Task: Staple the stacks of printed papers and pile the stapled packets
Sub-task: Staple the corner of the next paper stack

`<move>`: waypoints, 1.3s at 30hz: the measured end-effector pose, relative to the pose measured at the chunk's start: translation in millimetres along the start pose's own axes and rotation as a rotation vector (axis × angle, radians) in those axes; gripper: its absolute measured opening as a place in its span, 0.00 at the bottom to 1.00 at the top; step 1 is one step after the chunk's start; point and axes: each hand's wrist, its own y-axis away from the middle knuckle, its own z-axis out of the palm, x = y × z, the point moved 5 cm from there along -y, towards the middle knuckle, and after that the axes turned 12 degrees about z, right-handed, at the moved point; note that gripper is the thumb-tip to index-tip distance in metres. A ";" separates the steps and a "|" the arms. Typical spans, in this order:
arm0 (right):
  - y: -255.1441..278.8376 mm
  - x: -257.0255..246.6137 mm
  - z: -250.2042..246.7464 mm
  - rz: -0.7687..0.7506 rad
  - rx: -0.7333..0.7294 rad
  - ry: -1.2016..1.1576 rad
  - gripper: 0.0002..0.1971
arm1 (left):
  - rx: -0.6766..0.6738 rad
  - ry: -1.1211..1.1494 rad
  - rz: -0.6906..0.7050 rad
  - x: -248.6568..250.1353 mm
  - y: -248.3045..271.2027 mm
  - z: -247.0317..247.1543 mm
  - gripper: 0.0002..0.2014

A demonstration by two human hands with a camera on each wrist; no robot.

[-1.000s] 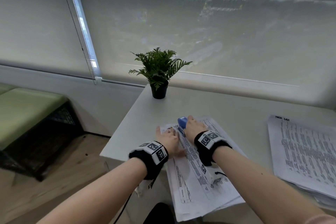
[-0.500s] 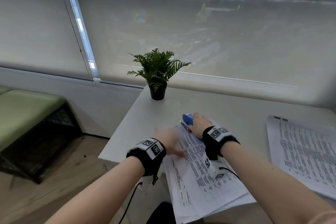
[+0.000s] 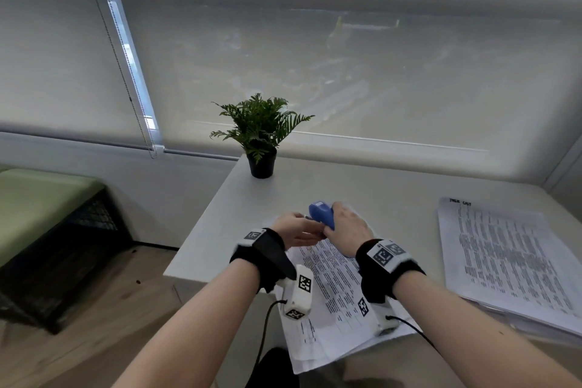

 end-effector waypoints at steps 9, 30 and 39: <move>18.8 8.7 -10.2 -0.009 0.030 0.050 0.15 | -0.049 0.000 -0.085 -1.3 -2.3 1.2 0.07; 16.3 25.1 -5.7 0.116 -0.186 0.056 0.21 | 0.129 -0.133 -0.042 0.1 -12.5 -6.0 0.07; 23.5 48.2 -4.4 0.195 -0.062 0.058 0.17 | 0.311 -0.468 0.178 22.2 -11.4 -45.3 0.11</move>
